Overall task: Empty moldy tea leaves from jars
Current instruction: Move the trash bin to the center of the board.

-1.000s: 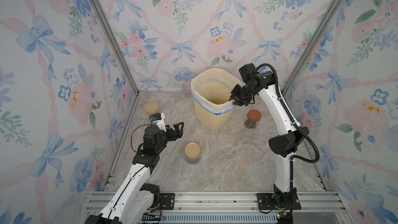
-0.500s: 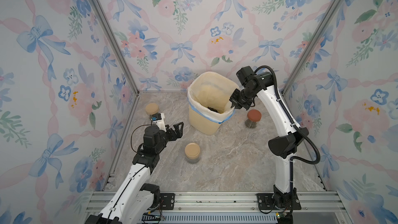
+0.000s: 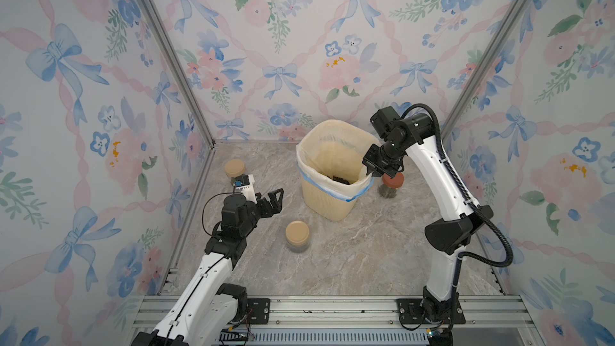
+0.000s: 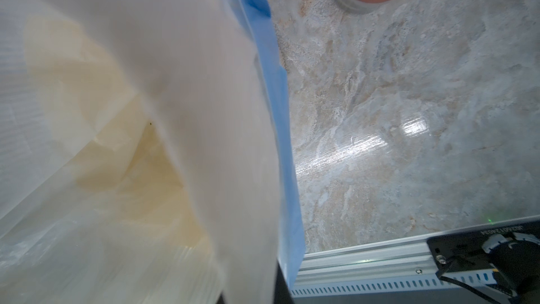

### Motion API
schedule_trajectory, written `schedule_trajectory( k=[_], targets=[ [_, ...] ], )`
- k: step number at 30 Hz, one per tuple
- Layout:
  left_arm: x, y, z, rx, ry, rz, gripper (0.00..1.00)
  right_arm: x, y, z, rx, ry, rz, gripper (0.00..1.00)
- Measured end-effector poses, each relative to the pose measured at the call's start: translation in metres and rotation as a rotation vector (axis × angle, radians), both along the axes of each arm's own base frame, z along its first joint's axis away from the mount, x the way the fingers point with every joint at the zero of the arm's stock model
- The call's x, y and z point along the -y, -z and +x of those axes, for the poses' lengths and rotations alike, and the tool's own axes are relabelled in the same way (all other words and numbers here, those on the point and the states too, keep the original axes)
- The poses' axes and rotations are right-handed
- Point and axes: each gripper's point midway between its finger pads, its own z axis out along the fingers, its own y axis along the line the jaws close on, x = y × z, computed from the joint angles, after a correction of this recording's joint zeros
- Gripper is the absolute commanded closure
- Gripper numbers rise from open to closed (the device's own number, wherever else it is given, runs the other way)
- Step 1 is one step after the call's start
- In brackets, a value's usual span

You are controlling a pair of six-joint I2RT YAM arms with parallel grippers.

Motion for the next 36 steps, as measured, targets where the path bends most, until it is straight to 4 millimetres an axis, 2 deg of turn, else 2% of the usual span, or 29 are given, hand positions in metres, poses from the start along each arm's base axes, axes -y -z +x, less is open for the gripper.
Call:
schedule_trajectory(
  k=[9,13,21,24,28,30,32,33,34,36],
  targets=[
    [0.001,0.000,0.000,0.000,0.002,0.000,0.02,-0.011,0.001,-0.007,-0.012,0.004,0.009,0.94],
    [0.001,0.000,0.000,0.000,0.002,0.000,0.02,-0.014,0.001,-0.009,-0.016,0.007,0.013,0.98],
    [0.001,0.000,0.000,0.000,0.002,0.000,0.02,-0.014,0.001,-0.009,-0.018,0.010,0.012,0.93],
    [0.001,0.001,0.000,-0.003,0.002,0.001,0.02,-0.014,0.002,-0.010,-0.021,0.006,0.011,0.82],
    [0.001,0.004,0.001,-0.012,0.002,0.002,0.02,-0.016,-0.005,-0.011,-0.002,-0.009,0.034,0.59],
    [0.001,0.004,0.001,-0.013,0.002,0.003,0.02,-0.017,-0.011,-0.012,0.015,-0.018,0.048,0.44],
    [0.001,0.004,0.001,-0.013,0.002,0.003,0.02,-0.018,-0.017,-0.013,0.034,-0.025,0.065,0.21],
    [0.001,0.004,0.001,-0.013,0.002,0.003,0.02,-0.018,-0.020,-0.013,0.042,-0.029,0.071,0.07],
    [0.001,0.004,0.001,-0.013,0.002,0.003,0.02,-0.019,-0.023,-0.012,0.052,-0.033,0.078,0.02],
    [0.001,0.004,0.001,-0.013,0.002,0.003,0.02,-0.021,-0.028,-0.010,0.082,-0.056,0.088,0.03]
  ],
)
